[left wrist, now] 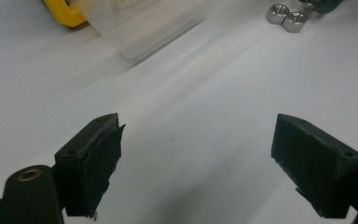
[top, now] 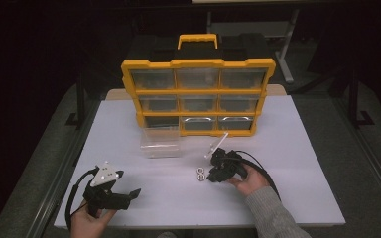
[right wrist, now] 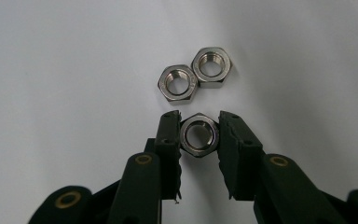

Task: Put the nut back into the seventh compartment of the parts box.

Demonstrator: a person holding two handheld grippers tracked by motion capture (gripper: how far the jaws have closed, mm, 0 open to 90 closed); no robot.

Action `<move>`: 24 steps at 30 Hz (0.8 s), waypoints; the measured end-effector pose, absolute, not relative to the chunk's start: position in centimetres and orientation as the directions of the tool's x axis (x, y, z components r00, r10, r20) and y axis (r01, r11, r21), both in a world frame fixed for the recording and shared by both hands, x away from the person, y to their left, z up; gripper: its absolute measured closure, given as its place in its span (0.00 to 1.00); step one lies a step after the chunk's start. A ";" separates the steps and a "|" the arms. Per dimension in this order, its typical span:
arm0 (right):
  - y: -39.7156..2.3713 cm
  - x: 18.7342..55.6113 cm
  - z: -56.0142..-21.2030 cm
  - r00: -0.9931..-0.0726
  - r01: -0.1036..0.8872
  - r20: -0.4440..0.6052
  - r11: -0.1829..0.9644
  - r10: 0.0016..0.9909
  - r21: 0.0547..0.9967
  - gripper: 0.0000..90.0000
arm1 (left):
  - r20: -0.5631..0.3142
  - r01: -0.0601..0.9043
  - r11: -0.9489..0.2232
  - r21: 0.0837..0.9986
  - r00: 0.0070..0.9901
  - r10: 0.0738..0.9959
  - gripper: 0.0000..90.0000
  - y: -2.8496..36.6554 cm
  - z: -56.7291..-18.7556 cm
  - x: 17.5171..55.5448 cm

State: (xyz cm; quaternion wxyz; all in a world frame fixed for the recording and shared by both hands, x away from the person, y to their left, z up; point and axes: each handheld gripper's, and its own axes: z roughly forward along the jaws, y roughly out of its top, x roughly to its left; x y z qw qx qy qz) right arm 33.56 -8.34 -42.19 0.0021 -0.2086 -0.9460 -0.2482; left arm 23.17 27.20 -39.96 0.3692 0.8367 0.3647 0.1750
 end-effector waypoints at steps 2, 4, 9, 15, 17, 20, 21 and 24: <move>-8.6 33.8 -41.9 -0.910 0.406 0.127 0.781 0.395 0.474 0.77 | 0.023 0.481 -0.461 0.746 0.673 0.739 0.17 27.2 -39.9 23.2; -8.7 33.8 -41.7 -0.909 0.407 0.127 0.781 0.396 0.475 0.77 | 0.023 0.482 -0.462 0.744 0.673 0.739 0.17 27.3 -39.9 23.2; -8.7 34.3 -40.2 -0.913 0.401 0.137 0.784 0.384 0.473 0.77 | 0.034 0.475 -0.470 0.744 0.676 0.736 0.17 27.3 -39.9 23.2; -8.8 34.9 -38.7 -0.915 0.396 0.139 0.780 0.378 0.485 0.77 | 0.039 0.475 -0.478 0.739 0.678 0.734 0.17 27.3 -39.8 23.2; -8.9 35.1 -38.0 -0.915 0.396 0.142 0.775 0.378 0.492 0.77 | 0.042 0.475 -0.478 0.739 0.676 0.736 0.17 27.4 -39.7 23.2; -9.0 35.5 -37.1 -0.917 0.392 0.143 0.771 0.373 0.501 0.77 | 0.040 0.476 -0.475 0.740 0.674 0.738 0.17 27.4 -39.8 23.2; -9.1 35.7 -36.8 -0.917 0.392 0.144 0.769 0.373 0.505 0.77 | 0.040 0.478 -0.476 0.739 0.673 0.738 0.17 27.4 -39.8 23.2; -9.2 35.9 -36.3 -0.916 0.393 0.150 0.763 0.371 0.513 0.77 | 0.039 0.479 -0.473 0.739 0.671 0.740 0.17 27.4 -39.8 23.2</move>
